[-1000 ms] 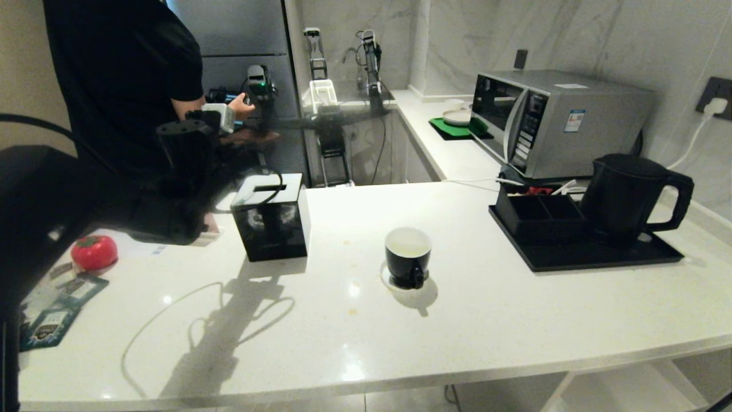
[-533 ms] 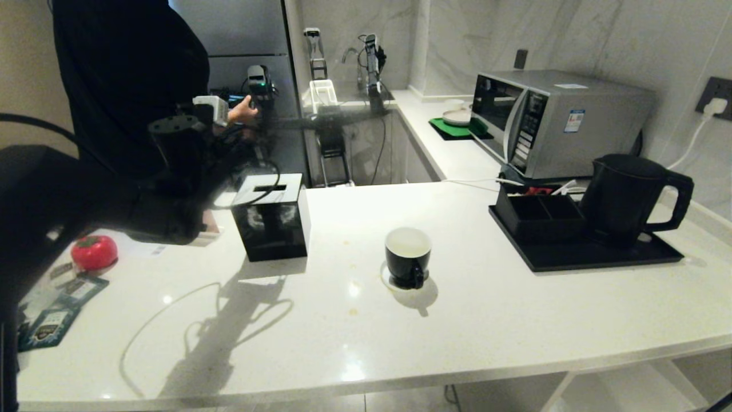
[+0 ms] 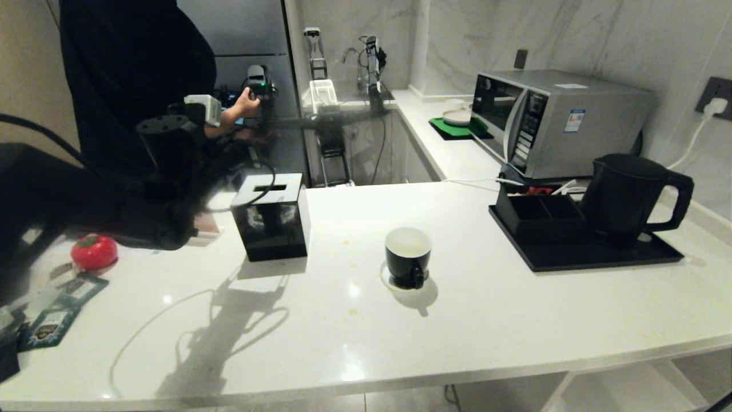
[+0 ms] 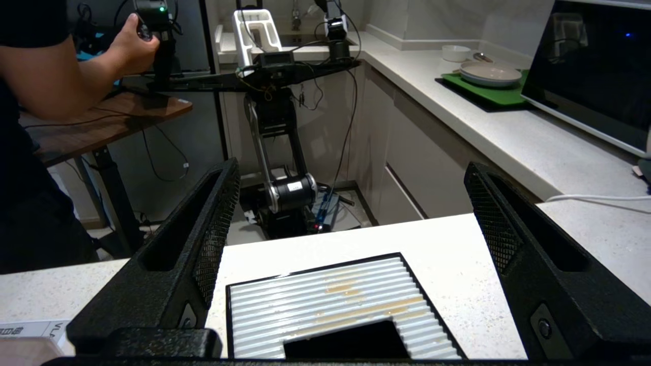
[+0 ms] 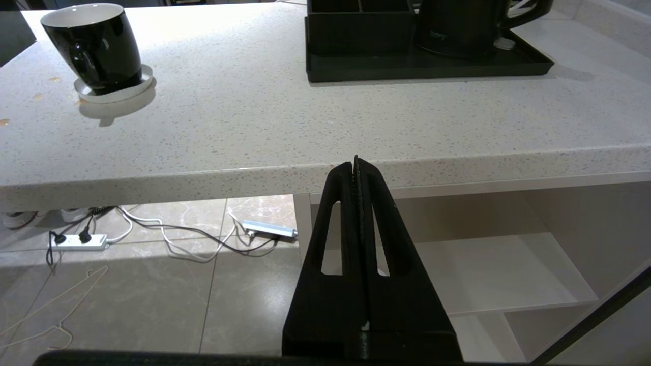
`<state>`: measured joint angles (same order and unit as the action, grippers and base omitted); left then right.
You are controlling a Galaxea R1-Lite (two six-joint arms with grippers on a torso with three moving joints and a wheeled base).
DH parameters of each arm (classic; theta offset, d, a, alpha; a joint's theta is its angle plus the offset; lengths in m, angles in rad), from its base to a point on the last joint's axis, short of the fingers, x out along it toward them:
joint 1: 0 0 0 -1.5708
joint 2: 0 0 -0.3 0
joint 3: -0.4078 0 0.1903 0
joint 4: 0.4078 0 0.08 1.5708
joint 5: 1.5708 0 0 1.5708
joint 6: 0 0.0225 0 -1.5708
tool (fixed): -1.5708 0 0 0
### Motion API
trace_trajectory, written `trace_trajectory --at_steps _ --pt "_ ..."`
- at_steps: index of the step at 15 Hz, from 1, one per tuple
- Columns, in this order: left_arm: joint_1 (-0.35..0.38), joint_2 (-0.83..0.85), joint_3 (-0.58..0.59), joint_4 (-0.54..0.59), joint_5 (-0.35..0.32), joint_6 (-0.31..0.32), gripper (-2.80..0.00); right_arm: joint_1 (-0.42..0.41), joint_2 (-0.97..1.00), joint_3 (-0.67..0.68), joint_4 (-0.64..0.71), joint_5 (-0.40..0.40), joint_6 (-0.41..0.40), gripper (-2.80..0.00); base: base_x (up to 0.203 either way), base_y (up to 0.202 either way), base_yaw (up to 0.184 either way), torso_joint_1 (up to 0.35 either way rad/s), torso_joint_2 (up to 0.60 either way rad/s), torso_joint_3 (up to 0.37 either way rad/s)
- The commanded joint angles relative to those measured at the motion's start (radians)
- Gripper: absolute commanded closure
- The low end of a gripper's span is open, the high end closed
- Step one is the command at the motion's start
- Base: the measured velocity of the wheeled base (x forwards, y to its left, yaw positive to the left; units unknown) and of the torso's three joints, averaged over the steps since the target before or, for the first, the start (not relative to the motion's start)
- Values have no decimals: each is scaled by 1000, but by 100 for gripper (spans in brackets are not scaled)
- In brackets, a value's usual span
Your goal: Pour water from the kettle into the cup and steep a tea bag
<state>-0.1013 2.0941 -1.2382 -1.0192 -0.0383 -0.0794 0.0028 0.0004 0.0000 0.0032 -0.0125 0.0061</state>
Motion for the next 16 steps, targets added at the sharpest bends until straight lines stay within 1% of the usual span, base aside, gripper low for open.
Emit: trace_trajectory --at_steps 1,4,8,10,16 --pt "0 -32 23 -15 -1 -2 0 0 0 0 0 -1 0 0 0 0 0 0 0 0" --pt "0 -51 52 -48 -2 -5 0 0 0 0 0 0 0 0 0 0 0 0 0 0" --pt "3 -101 92 -51 -3 -8 0 0 0 0 0 -1 0 0 0 0 0 0 0 0" --pt "2 -132 132 -54 -3 -8 0 0 0 0 0 0 0 0 0 0 0 0 0 0" --pt "31 -282 235 -47 -2 -7 0 0 0 0 0 0 0 0 0 0 0 0 0 0"
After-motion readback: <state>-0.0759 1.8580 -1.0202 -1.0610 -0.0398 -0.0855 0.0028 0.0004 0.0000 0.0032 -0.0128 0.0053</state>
